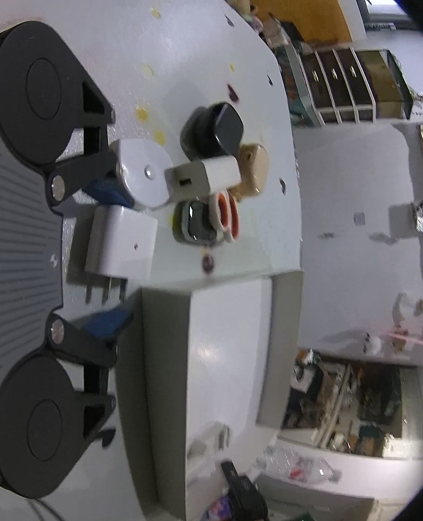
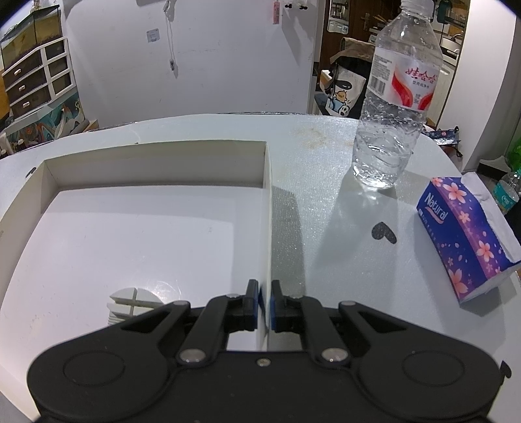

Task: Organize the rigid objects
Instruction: 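Close the left tool on the white plug charger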

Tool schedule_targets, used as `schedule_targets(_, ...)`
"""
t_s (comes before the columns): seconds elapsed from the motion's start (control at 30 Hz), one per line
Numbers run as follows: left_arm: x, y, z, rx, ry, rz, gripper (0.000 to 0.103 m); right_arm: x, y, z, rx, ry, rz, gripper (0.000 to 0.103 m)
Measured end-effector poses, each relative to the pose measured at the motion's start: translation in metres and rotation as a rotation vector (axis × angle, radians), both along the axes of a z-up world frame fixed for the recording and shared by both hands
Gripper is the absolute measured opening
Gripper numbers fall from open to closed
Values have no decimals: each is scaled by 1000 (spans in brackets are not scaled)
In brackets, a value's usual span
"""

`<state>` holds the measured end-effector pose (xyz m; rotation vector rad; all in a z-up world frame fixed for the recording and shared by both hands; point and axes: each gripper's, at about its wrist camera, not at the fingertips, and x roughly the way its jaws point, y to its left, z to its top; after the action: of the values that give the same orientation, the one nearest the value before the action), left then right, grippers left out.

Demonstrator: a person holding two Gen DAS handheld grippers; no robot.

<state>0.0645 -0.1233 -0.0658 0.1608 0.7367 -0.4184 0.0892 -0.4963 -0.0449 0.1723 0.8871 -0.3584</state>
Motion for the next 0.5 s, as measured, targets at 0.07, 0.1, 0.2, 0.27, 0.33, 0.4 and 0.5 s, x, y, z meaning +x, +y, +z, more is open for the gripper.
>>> schedule_targets(0.07, 0, -1, 0, 6, -10, 0, 61, 0, 0, 0, 0, 0, 0, 7)
schedule_targets(0.1, -1, -1, 0, 6, -11, 2, 61, 0, 0, 0, -1, 0, 0, 7)
schedule_targets(0.2, -2, 5, 3, -14, -16, 29, 60, 0, 0, 0, -2, -1, 0, 7)
schedule_targets(0.27, -4, 9, 9, -34, -38, 50, 60, 0, 0, 0, -2, -3, 0, 7)
schedule_targets(0.33, -5, 14, 20, -56, -65, 75, 60, 0, 0, 0, -2, -3, 0, 7)
schedule_targets(0.4, -6, 16, 33, -84, -97, 90, 60, 0, -1, 0, -3, -3, 0, 7)
schedule_targets(0.5, -7, 14, 51, -135, -143, 93, 60, 0, -1, 0, -4, -2, 0, 7)
